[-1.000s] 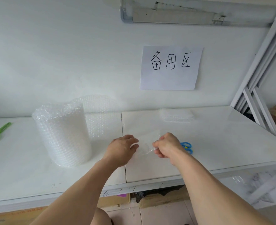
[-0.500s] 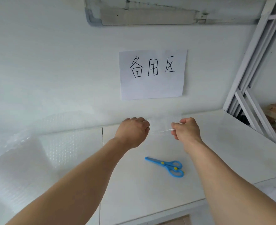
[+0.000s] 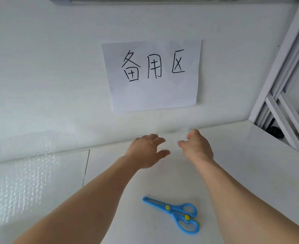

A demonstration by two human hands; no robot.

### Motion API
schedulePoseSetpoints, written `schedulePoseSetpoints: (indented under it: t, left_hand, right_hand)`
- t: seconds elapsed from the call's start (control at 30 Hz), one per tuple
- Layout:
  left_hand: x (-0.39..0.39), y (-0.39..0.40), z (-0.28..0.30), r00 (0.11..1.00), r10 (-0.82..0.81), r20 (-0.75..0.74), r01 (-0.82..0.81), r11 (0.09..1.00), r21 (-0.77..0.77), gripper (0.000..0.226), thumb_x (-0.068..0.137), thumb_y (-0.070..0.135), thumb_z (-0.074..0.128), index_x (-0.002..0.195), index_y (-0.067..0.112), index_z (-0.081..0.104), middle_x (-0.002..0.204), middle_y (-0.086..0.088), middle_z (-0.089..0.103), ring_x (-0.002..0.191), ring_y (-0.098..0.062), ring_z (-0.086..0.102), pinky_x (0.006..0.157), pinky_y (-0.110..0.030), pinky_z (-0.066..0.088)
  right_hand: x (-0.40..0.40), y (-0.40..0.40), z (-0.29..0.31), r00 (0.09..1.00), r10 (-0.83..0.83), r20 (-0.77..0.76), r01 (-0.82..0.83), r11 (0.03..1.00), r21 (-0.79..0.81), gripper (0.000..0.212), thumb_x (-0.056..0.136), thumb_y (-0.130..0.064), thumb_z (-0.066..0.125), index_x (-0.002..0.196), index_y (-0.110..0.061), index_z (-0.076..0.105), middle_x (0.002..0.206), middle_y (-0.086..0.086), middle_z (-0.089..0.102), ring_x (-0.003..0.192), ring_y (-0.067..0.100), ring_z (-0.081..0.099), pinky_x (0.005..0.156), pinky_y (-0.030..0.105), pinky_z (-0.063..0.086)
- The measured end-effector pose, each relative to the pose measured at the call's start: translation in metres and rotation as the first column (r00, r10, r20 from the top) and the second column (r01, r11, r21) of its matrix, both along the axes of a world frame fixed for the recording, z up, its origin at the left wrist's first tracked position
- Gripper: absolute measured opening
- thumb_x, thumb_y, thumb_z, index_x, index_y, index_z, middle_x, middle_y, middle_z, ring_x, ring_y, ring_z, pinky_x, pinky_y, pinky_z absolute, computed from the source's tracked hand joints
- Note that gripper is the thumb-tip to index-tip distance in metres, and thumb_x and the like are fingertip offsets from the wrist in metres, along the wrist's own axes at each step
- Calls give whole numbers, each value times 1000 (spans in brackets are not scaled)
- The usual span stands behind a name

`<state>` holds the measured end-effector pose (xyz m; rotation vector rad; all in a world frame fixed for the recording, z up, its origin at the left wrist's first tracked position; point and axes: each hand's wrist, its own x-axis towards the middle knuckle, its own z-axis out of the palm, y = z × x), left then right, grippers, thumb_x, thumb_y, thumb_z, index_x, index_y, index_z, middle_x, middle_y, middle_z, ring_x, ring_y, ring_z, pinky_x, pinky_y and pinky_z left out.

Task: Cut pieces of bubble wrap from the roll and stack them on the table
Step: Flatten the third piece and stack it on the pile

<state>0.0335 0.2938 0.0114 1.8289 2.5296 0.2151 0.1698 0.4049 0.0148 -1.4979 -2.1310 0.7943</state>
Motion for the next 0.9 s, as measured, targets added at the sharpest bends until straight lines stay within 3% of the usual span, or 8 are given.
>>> schedulePoseSetpoints:
  t: [0.1,0.23,0.37,0.67,0.9]
  left_hand:
    - [-1,-1,-15,998,13,54,-11,999,-31,60,92,67,41,143,36,43,153,9,37,137,-16,38,112,-33,28]
    - [-3,-2,-24,986,53,160,-57,998,21,58,88,65,51,141,42,45,155,11,33,139,-13,35,114,-31,26]
    - [-4,-1,-29,951,116,287,-144,987,77,63,84,64,59,141,42,44,155,14,30,139,-8,34,111,-27,28]
    - [5,-16,-38,948,155,277,-215,956,199,52,85,59,62,130,34,57,136,11,46,128,-11,40,98,-22,34]
    - [1,-47,-40,944,224,244,-287,921,263,49,82,63,62,122,34,61,122,13,49,114,-8,44,87,-18,36]
  right_hand:
    - [5,-3,-10,981,-53,187,26,988,149,45,89,-43,57,124,-18,46,118,8,50,103,30,60,72,32,41]
    - [11,-4,-21,988,-66,141,38,981,190,59,92,-52,50,140,-21,37,133,11,41,120,31,47,82,37,43]
    - [12,-3,-27,983,-33,178,8,991,137,57,96,-50,43,143,-19,36,135,11,49,125,32,45,92,39,43]
    - [3,-4,-32,1000,24,3,-24,997,71,52,95,-38,51,142,-17,41,136,9,56,126,29,50,98,37,41]
    - [-9,-13,-32,977,193,-93,-185,979,86,51,94,-39,56,138,-17,46,125,3,61,116,22,57,95,32,43]
